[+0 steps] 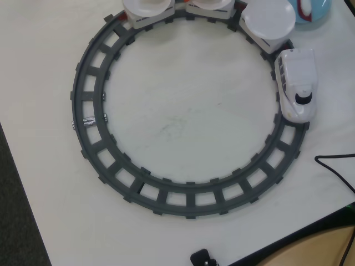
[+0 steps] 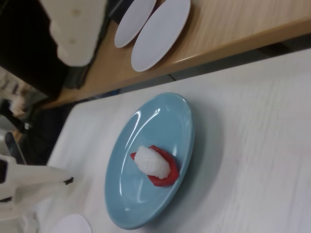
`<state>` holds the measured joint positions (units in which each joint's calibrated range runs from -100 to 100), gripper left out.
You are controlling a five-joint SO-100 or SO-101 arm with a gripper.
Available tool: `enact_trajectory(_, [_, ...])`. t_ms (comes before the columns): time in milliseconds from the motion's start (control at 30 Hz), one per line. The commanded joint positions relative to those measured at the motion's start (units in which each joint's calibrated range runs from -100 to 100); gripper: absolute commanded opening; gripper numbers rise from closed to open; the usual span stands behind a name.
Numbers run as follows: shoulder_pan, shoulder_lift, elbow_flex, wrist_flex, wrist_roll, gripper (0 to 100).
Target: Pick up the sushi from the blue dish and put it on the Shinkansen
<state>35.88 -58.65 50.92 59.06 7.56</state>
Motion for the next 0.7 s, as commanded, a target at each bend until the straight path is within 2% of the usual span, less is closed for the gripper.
enact_trajectory(0, [2.94,19.53,-16.0,-1.16,0.15,38])
enact_trajectory(300, [10.16,60.03,-47.42,-1.16,1.31,38])
enact_trajectory(500, [10.25,80.74,-59.36,-1.16,7.49,38])
enact_trajectory(667, [10.07,87.17,-66.72,-1.16,12.48,38])
